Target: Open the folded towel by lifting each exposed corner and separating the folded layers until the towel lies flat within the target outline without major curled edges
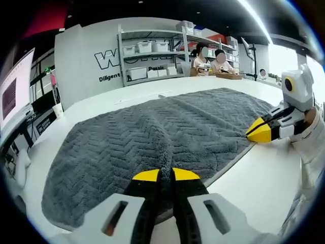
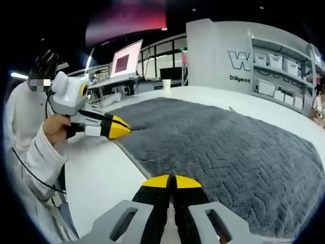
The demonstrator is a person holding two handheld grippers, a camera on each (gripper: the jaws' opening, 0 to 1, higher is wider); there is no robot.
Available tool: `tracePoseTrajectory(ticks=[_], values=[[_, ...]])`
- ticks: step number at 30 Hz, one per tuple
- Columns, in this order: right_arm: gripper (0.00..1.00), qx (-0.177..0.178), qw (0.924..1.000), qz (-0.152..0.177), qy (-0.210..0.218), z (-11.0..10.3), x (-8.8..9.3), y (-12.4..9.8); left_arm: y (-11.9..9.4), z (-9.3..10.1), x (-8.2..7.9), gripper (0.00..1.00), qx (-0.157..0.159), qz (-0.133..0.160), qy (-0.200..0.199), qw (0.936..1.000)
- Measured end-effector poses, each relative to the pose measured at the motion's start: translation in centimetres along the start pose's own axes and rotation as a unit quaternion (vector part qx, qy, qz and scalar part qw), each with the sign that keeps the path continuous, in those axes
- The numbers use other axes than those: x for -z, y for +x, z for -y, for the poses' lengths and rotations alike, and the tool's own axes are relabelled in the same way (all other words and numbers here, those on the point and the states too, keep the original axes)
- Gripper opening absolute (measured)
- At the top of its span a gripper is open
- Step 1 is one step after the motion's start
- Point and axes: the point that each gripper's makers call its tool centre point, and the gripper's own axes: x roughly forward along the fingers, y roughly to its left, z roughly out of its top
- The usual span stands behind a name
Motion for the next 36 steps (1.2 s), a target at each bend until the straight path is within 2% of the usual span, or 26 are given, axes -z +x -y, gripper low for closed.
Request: tracePoseTrajectory(ticks=[7,11,13,15,18,21,22,23,26,29,33,36], values=[[0.00,-0.001,1.0000,0.005,0.004,-0.1,0.0,-0.1,-0.3,-0.1,0.1,0.08,-0.003,-0.002,-0.002,1.0000],[0.00,0.009,0.9999,0.005,0.003,0.1,0.0,-0.3,-0.3,-0.4,0.0,0.13,-0.004,0.006,0.003,1.0000],[0.04,0.016,0.9998,0.005,0.005,0.3,0.0,-0.5,-0.4,-0.6,-0.1,0.17,-0.003,0.013,0.013,0.9998],[0.11,0.028,0.9995,0.008,0.010,0.9,-0.2,-0.9,-0.7,-1.1,-0.2,0.25,-0.005,0.020,0.001,0.9998],[0.23,0.067,0.9974,0.008,0.024,2.8,0.0,-1.8,-1.4,-2.3,0.0,0.36,-0.006,0.022,-0.023,0.9995],[0.33,0.084,0.9960,0.002,0.030,4.1,0.4,-2.5,-2.0,-3.8,0.1,0.43,-0.022,0.025,-0.019,0.9993],[0.36,0.088,0.9959,-0.010,0.022,4.5,0.8,-2.7,-2.2,-4.1,0.1,0.47,-0.024,0.027,-0.019,0.9992],[0.40,0.089,0.9957,-0.022,0.012,4.8,1.3,-3.0,-2.4,-4.6,0.1,0.49,-0.025,0.029,-0.023,0.9990],[0.43,0.090,0.9956,-0.006,0.026,5.6,1.0,-3.8,-3.0,-5.8,0.7,0.53,-0.030,0.024,-0.032,0.9988],[0.46,0.106,0.9938,0.007,0.032,6.8,0.6,-5.0,-3.8,-7.8,1.3,0.57,-0.059,0.024,-0.047,0.9969],[0.61,0.139,0.9895,-0.014,0.037,8.9,1.5,-6.6,-4.8,-10.1,2.1,0.63,-0.079,0.022,-0.065,0.9945],[0.67,0.157,0.9870,-0.023,0.026,10.5,2.2,-8.0,-5.2,-11.3,2.8,0.69,-0.096,0.011,-0.069,0.9930]])
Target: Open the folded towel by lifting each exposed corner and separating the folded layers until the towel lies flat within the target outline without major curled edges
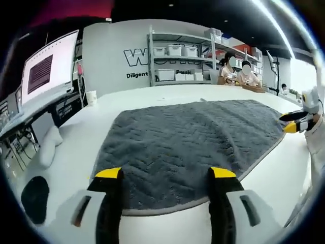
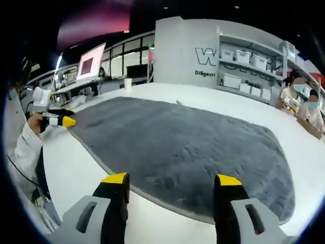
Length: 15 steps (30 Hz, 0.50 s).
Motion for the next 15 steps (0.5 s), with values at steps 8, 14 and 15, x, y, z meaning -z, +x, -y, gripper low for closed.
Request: tracePoseTrajectory(ticks=[8,14,15], values=[[0.84,0.020,0.9991,0.017,0.034,3.4,0.3,-1.9,0.3,-1.0,0.0,0.89,0.011,0.006,-0.003,0.9999],[0.95,0.046,0.9978,0.017,0.046,6.0,0.9,-2.5,1.1,-0.9,-0.3,0.93,0.019,0.011,-0.009,0.9997],[0.96,0.049,0.9969,0.028,0.055,6.5,0.7,-2.6,1.2,-0.8,-0.2,0.93,0.021,0.011,-0.010,0.9997]])
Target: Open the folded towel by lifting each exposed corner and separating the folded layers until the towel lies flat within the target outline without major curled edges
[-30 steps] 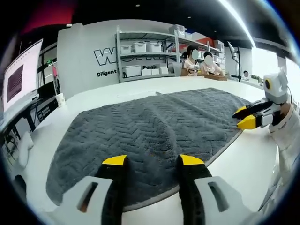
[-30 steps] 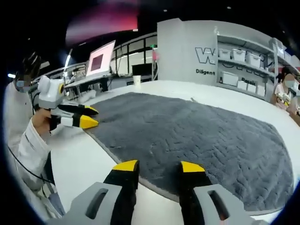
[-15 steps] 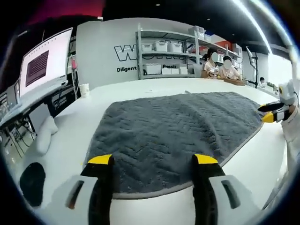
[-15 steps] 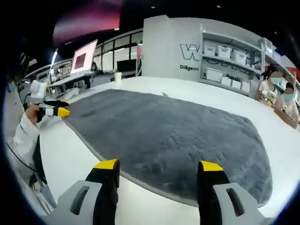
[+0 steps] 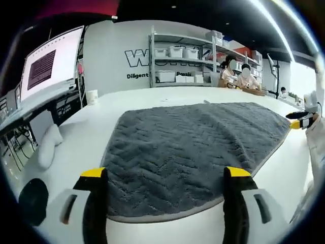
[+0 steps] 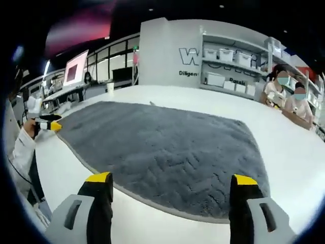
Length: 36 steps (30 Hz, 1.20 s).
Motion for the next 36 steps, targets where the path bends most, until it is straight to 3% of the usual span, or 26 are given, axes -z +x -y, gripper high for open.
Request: tracePoseTrajectory(ticks=[4,15,25,36], values=[[0.99,-0.004,0.9999,0.000,0.014,0.8,0.2,-0.3,0.6,0.3,0.5,0.94,0.010,-0.007,0.004,0.9999],[0.99,0.043,0.9979,-0.019,0.045,3.8,1.7,0.4,0.8,-0.2,0.8,0.95,-0.002,0.008,-0.006,1.0000],[0.96,0.043,0.9978,-0.042,0.028,4.2,2.7,1.3,0.7,-0.2,0.7,0.95,0.001,0.023,-0.006,0.9997],[0.97,0.041,0.9988,-0.020,0.017,4.2,2.9,0.9,0.6,-0.2,0.8,0.95,-0.002,0.022,-0.007,0.9997]])
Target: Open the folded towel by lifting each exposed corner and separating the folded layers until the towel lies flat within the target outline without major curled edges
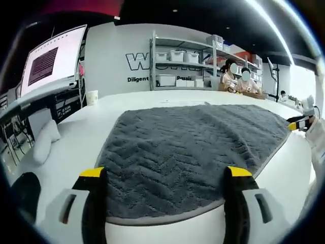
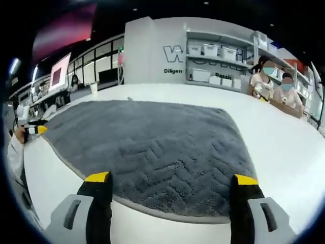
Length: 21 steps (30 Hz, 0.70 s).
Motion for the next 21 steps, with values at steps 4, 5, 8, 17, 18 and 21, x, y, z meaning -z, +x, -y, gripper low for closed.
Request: tracePoseTrajectory(ticks=[4,5,8,17,18,21], values=[[0.98,0.002,1.0000,0.005,0.001,0.0,0.2,-0.3,-0.1,0.0,0.0,0.95,-0.001,0.003,0.000,1.0000],[0.99,0.001,1.0000,0.007,0.000,0.0,0.2,-0.3,-0.1,-0.1,0.0,0.95,-0.002,0.003,0.000,1.0000],[0.99,-0.003,0.9999,0.010,-0.002,0.0,0.4,-0.6,-0.2,-0.1,0.1,0.95,-0.005,0.002,-0.002,1.0000],[0.99,-0.005,0.9999,0.015,-0.003,0.1,0.6,-1.1,-0.7,-0.2,0.3,0.95,-0.006,0.001,-0.001,1.0000],[0.99,-0.005,0.9999,0.016,-0.003,0.0,0.6,-1.2,-0.7,-0.2,0.3,0.95,-0.006,0.001,-0.001,1.0000],[0.99,-0.004,0.9999,0.016,-0.002,-0.1,0.8,-1.4,-0.9,-0.3,0.4,0.95,-0.006,0.000,-0.001,1.0000]])
